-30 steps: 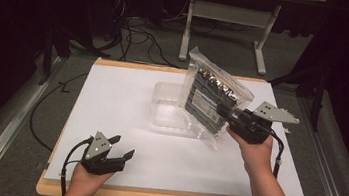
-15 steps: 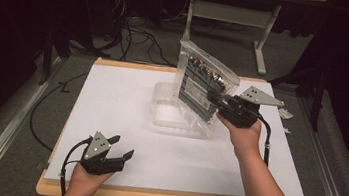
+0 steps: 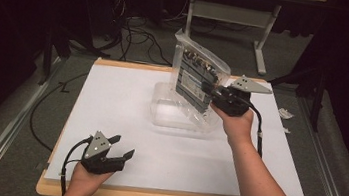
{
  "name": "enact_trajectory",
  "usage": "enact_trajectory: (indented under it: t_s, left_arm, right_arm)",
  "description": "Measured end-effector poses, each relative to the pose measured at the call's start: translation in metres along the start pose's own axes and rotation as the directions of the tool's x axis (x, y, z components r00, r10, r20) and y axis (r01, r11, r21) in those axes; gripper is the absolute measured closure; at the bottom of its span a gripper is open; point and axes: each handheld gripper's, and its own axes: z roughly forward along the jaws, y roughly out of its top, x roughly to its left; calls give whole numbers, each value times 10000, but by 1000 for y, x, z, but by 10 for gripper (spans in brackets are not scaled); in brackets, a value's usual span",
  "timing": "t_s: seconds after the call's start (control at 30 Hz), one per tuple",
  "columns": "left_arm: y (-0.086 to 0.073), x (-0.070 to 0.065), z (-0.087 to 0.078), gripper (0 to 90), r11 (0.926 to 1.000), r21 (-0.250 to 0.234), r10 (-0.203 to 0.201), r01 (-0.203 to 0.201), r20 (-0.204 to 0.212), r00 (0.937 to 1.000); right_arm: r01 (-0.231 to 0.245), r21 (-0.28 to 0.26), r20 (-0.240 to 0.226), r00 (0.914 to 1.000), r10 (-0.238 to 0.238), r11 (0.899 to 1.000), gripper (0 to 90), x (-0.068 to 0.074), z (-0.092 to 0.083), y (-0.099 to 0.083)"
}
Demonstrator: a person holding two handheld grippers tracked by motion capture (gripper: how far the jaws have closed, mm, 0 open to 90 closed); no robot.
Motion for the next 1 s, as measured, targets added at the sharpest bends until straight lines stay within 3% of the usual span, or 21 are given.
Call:
enact_trajectory:
  t_s: [0.53, 1.0]
  left_arm:
    - [0, 2, -1, 315, 10000, -13, -68, 69, 35, 10000]
    - [-1, 1, 1, 315, 10000, 83, 56, -56, 8, 10000]
  right_arm:
    - [205, 612, -225, 9996, -192, 9979, 760, 1, 45, -2]
    - [207, 1221, -114, 9997, -195, 9923, 759, -4, 68, -18]
